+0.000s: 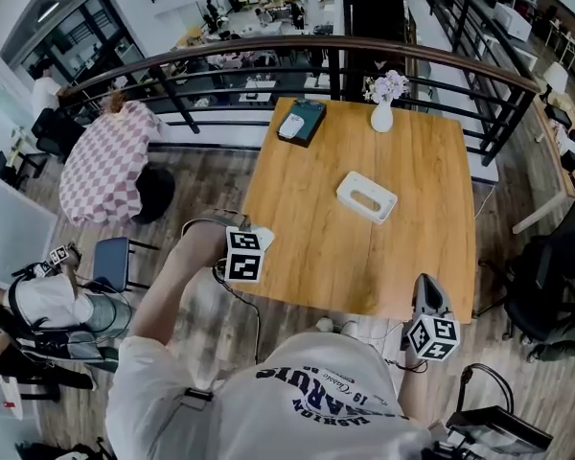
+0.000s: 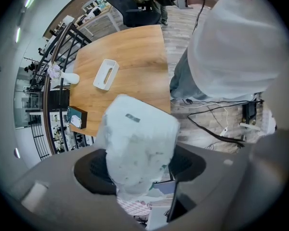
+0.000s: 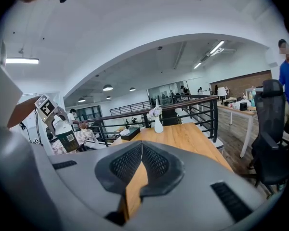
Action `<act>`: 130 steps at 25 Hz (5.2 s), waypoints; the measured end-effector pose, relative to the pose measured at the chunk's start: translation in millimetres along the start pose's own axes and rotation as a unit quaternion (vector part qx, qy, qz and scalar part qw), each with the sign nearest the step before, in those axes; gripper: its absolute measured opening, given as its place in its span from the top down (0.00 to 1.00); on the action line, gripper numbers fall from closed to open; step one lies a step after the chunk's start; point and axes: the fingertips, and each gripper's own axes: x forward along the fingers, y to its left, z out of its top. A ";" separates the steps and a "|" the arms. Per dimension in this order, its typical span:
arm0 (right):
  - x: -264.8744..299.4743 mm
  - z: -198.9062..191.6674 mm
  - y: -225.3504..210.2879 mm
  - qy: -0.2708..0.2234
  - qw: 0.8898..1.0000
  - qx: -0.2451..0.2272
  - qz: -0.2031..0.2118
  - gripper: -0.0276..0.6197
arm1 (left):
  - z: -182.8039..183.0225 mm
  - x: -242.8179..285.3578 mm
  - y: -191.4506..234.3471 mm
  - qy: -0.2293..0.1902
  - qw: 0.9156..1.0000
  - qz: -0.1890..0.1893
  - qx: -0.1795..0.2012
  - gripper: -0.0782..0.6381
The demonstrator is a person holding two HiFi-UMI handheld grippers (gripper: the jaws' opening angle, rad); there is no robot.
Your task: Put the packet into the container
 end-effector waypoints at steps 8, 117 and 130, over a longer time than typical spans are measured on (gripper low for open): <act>-15.0 -1.6 -16.4 -0.005 1.000 0.012 -0.028 0.94 | 19.3 -4.9 20.7 -0.006 0.999 0.012 0.032 0.45; -241.2 -97.9 -146.5 -0.004 0.921 0.156 -0.358 0.94 | 417.7 276.9 257.1 -0.024 0.996 0.078 0.041 0.45; -224.7 -82.6 -148.6 -0.004 0.936 0.135 -0.325 0.94 | 416.3 215.9 278.4 -0.141 0.982 0.123 0.032 0.30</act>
